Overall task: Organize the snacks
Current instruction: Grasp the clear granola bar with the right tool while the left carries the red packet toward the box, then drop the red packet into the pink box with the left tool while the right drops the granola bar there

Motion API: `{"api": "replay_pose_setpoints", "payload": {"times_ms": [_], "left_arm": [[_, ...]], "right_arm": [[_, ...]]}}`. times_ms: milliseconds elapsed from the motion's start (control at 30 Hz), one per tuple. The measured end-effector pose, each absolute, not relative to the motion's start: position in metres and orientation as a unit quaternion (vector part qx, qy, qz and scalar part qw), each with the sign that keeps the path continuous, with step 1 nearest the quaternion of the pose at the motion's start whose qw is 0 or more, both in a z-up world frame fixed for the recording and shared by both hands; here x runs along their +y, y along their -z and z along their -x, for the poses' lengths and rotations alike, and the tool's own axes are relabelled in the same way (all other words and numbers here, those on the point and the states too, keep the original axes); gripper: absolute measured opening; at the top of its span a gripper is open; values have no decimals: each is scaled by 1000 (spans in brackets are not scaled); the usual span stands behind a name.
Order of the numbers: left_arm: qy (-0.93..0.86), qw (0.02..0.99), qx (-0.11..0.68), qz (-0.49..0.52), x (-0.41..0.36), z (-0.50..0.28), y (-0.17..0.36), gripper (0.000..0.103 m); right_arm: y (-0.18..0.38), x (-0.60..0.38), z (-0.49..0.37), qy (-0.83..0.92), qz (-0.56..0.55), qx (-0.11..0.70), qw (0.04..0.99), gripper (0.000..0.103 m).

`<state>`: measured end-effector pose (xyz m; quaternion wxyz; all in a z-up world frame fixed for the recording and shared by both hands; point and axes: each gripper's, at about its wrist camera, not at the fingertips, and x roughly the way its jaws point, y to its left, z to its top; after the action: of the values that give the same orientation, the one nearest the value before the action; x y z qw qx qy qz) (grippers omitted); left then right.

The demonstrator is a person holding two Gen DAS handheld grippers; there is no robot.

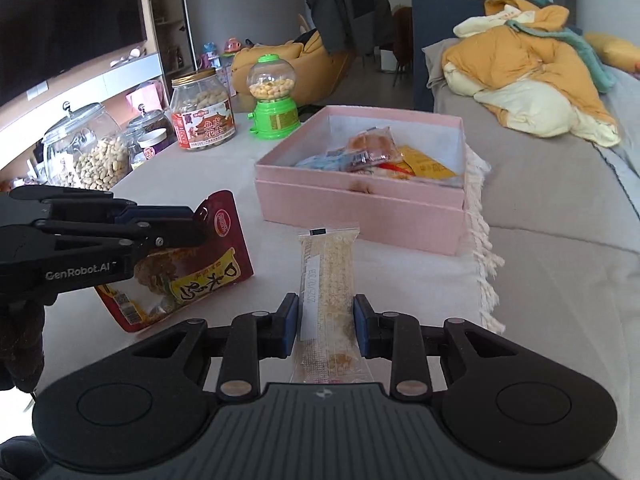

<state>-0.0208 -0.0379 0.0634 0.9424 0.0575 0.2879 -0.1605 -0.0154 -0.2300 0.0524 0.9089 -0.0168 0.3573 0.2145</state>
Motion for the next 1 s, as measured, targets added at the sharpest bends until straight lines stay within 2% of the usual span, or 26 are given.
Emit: {"api": "replay_pose_setpoints", "payload": {"times_ms": [67,167,300,400,467,567,700,767,867,900,933,1000], "left_arm": [[152,943,285,-84,-38,22,-62,25],[142,931,323,-96,-29,19,-54,32],[162,915,368,-35,-7,15,-39,34],[162,917,364,-8,3,11,-28,38],[169,920,353,13,8,8,-25,37],[186,924,332,34,11,4,-26,30],[190,921,334,60,14,1,-24,23],[189,916,344,85,19,0,-21,22],[186,914,348,90,21,1,-23,22],[185,915,348,86,20,2,-24,21],[183,917,347,78,17,5,-26,21],[182,919,344,65,15,8,-29,21]], "right_arm": [[-42,-230,14,-211,15,364,907,29],[-25,-222,17,-205,22,369,906,29],[-14,-216,23,-200,27,352,914,32],[-12,-210,25,-194,39,343,918,34],[-12,-208,26,-194,44,341,919,36],[-12,-207,26,-192,48,340,919,39],[-12,-205,25,-181,51,342,921,48],[-12,-206,24,-178,47,343,921,49],[-12,-206,23,-172,40,345,922,48],[-13,-206,22,-167,38,346,923,44],[-14,-205,22,-161,39,347,923,33],[-16,-205,22,-164,38,354,920,29]]}}
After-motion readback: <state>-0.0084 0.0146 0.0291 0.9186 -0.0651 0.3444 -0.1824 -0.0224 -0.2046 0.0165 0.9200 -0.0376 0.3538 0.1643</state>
